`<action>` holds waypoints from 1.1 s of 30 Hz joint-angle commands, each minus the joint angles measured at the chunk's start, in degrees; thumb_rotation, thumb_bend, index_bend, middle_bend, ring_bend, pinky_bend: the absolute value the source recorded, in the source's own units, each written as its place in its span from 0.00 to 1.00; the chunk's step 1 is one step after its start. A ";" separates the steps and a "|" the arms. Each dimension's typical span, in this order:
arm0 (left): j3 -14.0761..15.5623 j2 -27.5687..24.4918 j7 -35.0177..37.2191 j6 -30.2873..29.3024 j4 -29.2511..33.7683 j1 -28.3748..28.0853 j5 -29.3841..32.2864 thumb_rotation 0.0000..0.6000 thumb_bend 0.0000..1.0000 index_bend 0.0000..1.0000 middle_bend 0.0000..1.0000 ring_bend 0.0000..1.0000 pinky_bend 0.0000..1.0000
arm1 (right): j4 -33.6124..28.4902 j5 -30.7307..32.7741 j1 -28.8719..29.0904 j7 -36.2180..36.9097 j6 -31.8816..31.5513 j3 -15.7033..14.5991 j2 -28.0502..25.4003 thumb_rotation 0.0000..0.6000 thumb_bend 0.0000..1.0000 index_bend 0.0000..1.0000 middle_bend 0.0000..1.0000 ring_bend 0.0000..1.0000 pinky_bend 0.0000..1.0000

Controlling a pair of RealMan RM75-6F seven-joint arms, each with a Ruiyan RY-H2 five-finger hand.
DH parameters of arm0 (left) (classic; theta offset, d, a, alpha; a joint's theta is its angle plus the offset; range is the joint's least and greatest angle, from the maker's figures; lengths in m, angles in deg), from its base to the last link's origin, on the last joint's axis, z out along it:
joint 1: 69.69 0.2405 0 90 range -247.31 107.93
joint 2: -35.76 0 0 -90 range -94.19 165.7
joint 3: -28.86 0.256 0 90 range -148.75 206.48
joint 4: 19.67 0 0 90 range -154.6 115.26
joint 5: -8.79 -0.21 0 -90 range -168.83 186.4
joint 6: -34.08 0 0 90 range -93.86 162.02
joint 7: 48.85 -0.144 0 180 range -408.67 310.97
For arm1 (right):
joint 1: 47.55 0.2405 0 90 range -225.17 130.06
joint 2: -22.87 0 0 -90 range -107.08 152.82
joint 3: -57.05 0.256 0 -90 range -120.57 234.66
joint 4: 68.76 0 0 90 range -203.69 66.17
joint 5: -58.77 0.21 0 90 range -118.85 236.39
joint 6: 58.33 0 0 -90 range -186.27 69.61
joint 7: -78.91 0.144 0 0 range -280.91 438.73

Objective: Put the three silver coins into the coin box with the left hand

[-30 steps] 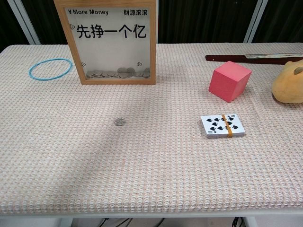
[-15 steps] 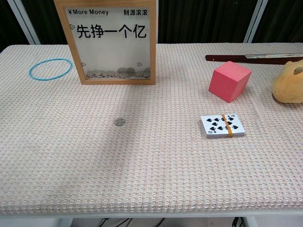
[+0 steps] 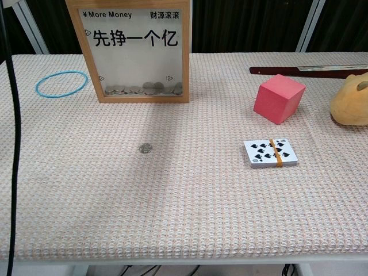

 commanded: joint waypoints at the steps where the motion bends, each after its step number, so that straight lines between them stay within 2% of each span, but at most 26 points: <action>1: 0.49 0.20 -0.29 -0.33 -0.55 -0.39 1.61 1.00 0.52 0.63 0.32 0.09 0.12 | 0.17 0.04 0.01 0.06 0.09 -0.03 0.10 1.00 0.21 0.00 0.00 0.00 0.00; 8: 1.58 -0.18 0.09 0.39 -1.66 -0.93 2.20 1.00 0.52 0.64 0.32 0.10 0.12 | 0.22 0.16 -0.09 -0.04 -0.11 0.06 0.01 1.00 0.21 0.00 0.00 0.00 0.00; 29: 3.16 -2.04 0.75 0.81 0.12 -1.26 6.22 1.00 0.52 0.64 0.33 0.10 0.12 | 0.21 0.31 0.11 -0.41 0.22 0.13 -0.11 1.00 0.21 0.00 0.00 0.00 0.00; 31: 3.36 -2.12 0.86 0.72 0.15 -1.32 6.11 1.00 0.52 0.62 0.33 0.10 0.12 | 0.13 0.21 0.16 -0.53 0.26 0.09 -0.06 1.00 0.21 0.00 0.00 0.00 0.00; 33: 3.62 -2.31 1.05 0.86 0.38 -1.27 6.10 1.00 0.51 0.56 0.33 0.09 0.12 | 0.05 0.18 0.19 -0.65 0.31 0.05 -0.06 1.00 0.21 0.00 0.00 0.00 0.00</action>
